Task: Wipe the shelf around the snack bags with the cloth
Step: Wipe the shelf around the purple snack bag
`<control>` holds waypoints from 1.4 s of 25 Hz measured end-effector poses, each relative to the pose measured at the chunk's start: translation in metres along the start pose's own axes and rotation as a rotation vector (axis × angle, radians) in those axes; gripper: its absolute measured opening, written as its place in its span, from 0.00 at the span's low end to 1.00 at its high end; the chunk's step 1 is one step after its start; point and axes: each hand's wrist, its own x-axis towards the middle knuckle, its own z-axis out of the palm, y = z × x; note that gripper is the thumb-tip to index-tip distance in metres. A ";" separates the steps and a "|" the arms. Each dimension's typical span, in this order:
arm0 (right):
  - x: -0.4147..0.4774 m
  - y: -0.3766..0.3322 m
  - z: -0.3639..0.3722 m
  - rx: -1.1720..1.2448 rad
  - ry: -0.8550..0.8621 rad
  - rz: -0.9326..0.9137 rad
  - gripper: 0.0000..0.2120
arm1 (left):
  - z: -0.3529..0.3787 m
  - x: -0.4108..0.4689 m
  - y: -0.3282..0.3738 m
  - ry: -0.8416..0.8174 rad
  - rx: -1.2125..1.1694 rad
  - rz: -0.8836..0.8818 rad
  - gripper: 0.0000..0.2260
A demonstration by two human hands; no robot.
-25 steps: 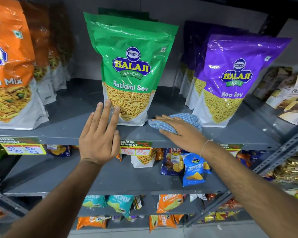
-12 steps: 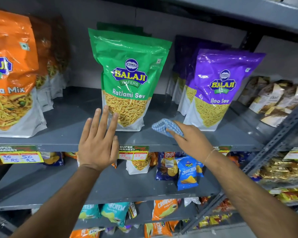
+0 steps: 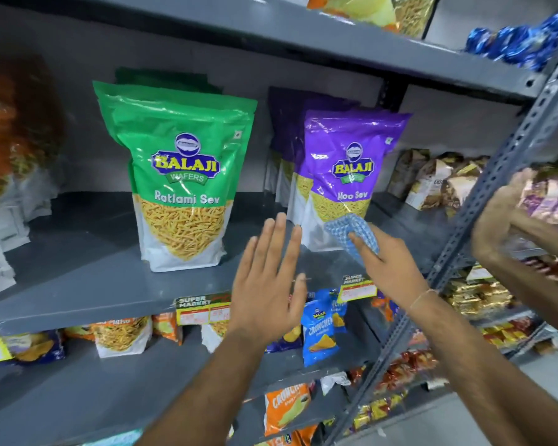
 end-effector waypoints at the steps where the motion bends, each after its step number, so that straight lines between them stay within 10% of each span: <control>1: 0.001 0.010 -0.010 0.025 0.028 0.024 0.16 | 0.010 0.008 0.008 -0.031 0.004 -0.011 0.36; 13: 0.117 0.114 -0.040 0.252 0.230 0.328 0.13 | 0.064 0.018 0.016 -0.175 0.285 -0.132 0.32; 25: 0.236 0.214 0.037 -0.264 -0.443 0.145 0.14 | 0.066 0.019 0.019 -0.155 0.351 -0.173 0.31; 35: 0.192 0.199 0.024 -0.185 -0.555 0.151 0.21 | 0.064 0.019 0.022 -0.170 0.340 -0.163 0.31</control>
